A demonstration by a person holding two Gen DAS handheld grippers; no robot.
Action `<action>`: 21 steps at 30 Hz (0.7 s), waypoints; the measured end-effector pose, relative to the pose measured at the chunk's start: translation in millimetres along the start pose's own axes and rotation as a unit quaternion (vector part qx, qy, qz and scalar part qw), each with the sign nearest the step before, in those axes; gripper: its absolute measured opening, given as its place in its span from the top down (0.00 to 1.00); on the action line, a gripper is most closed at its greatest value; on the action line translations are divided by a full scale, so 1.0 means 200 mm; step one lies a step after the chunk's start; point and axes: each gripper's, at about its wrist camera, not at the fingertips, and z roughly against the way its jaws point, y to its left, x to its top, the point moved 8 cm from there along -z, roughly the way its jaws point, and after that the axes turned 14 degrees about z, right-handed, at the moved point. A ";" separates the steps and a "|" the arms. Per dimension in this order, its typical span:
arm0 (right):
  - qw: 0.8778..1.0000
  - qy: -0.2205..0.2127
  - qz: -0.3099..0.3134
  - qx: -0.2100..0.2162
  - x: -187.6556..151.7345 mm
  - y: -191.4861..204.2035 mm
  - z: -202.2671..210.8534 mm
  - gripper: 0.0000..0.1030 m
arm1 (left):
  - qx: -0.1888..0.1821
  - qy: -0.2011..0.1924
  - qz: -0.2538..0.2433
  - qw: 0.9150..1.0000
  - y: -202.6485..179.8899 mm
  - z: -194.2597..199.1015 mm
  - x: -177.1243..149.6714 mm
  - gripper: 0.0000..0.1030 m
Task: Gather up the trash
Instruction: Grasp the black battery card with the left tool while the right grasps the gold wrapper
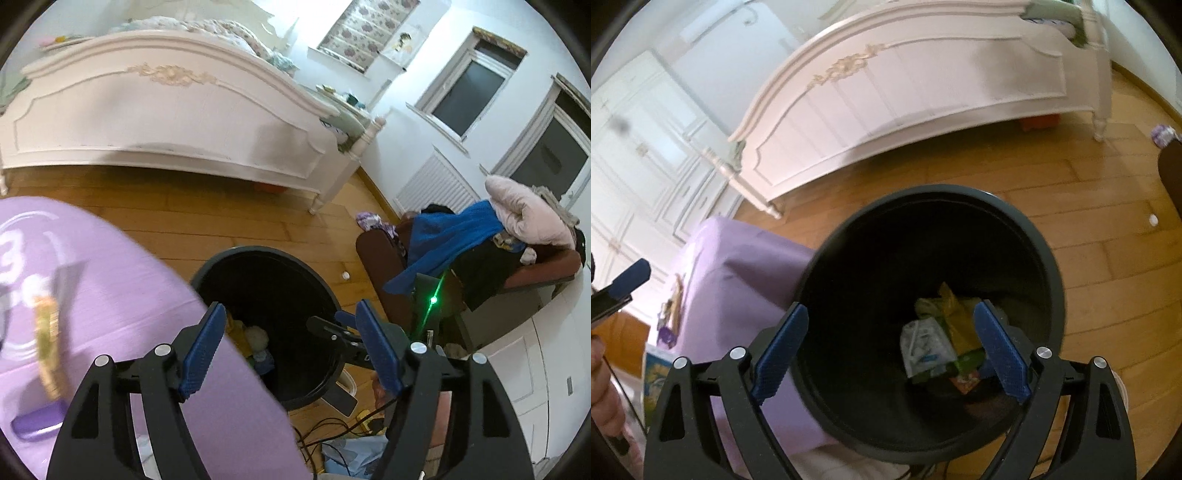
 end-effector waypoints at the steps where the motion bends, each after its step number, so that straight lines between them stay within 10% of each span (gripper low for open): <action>1: 1.000 0.001 0.008 0.005 0.01 0.04 0.00 0.13 | 0.003 -0.006 0.004 1.000 0.02 0.03 0.00 0.29; 10: 0.995 0.000 0.072 0.063 0.12 0.49 0.05 0.13 | 0.072 -0.070 0.049 0.994 0.43 0.45 0.01 0.29; 21: 0.976 0.018 0.187 0.109 0.23 1.08 0.01 0.19 | 0.261 -0.083 0.094 0.957 1.11 0.73 -0.09 0.29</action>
